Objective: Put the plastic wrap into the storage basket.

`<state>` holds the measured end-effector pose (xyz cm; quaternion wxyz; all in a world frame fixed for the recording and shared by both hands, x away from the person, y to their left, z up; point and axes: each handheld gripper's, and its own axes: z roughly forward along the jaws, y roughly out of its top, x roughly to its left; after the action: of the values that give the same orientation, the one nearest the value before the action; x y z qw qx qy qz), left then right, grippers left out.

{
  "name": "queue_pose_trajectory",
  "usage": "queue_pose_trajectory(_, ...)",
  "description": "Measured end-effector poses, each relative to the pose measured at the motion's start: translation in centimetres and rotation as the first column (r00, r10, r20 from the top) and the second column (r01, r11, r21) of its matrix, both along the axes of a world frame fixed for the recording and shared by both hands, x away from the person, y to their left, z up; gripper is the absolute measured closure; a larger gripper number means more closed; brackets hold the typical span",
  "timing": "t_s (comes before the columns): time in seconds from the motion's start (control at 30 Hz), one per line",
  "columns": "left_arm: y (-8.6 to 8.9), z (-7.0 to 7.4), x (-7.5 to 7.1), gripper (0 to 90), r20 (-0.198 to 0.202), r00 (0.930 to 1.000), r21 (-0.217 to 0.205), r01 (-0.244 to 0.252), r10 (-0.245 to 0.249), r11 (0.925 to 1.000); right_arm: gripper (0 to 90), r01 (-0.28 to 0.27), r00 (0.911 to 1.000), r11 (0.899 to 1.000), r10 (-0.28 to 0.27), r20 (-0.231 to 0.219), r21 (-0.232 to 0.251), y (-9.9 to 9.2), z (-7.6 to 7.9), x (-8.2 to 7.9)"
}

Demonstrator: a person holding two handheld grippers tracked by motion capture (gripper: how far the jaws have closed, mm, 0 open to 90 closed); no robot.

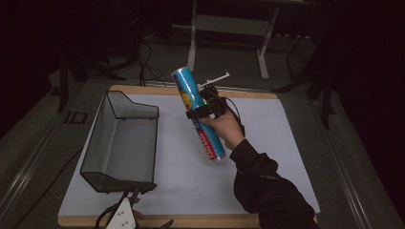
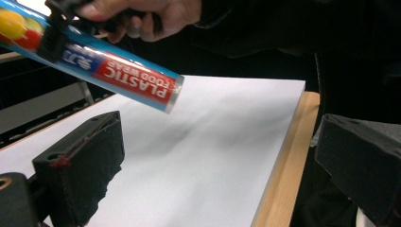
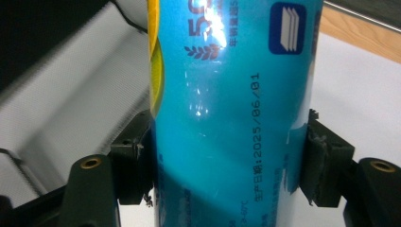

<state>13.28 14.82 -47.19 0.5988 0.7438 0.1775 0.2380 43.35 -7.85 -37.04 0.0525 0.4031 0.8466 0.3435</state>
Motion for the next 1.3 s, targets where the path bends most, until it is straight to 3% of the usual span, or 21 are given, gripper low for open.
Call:
queue_pose_trajectory(0.27, 0.0, 0.0, 0.0, 2.9, 0.004, 1.0, -0.001, -0.001, 0.001, 1.0, 31.8, 0.007, 0.9991, 0.992, -0.012, 0.04, 0.123, 1.8, 2.2, -0.7)
queue_pose_trajectory(0.37, 0.0, 0.0, 0.0, 2.9, 0.004, 1.0, -0.002, -0.001, 0.001, 1.0, 31.7, 0.0, 0.9986, 0.989, -0.008, 0.052, 0.15, 2.5, 2.7, -0.9)
queue_pose_trajectory(0.5, 0.0, 0.0, -0.1, 2.9, 0.007, 1.0, -0.006, -0.003, 0.003, 1.0, 31.8, -0.019, 0.995, 0.99, 0.005, 0.1, 0.14, 4.2, 3.2, -1.6)
queue_pose_trajectory(0.7, 0.1, 0.0, -0.1, 2.8, 0.008, 0.9999, -0.005, -0.012, 0.012, 0.9999, 31.8, -0.024, 0.9953, 0.98, 0.005, 0.097, 0.198, 6.7, 3.7, -2.1)
queue_pose_trajectory(0.87, 0.2, 0.1, -0.2, 2.8, 0.013, 0.9997, -0.009, -0.019, 0.019, 0.9998, 31.7, -0.037, 0.9941, 0.975, 0.014, 0.108, 0.218, 9.1, 3.8, -2.5)
queue_pose_trajectory(0.97, 0.2, 0.1, -0.3, 2.8, 0.014, 0.9997, -0.01, -0.022, 0.022, 0.9997, 31.7, -0.04, 0.9959, 0.968, 0.018, 0.089, 0.248, 10.3, 3.7, -2.6)
queue_pose_trajectory(1.3, 0.5, 0.3, -0.6, 2.8, 0.026, 0.9974, -0.023, -0.066, 0.067, 0.9975, 31.7, -0.074, 0.997, 0.953, 0.063, 0.045, 0.294, 14.5, 1.8, -3.3)
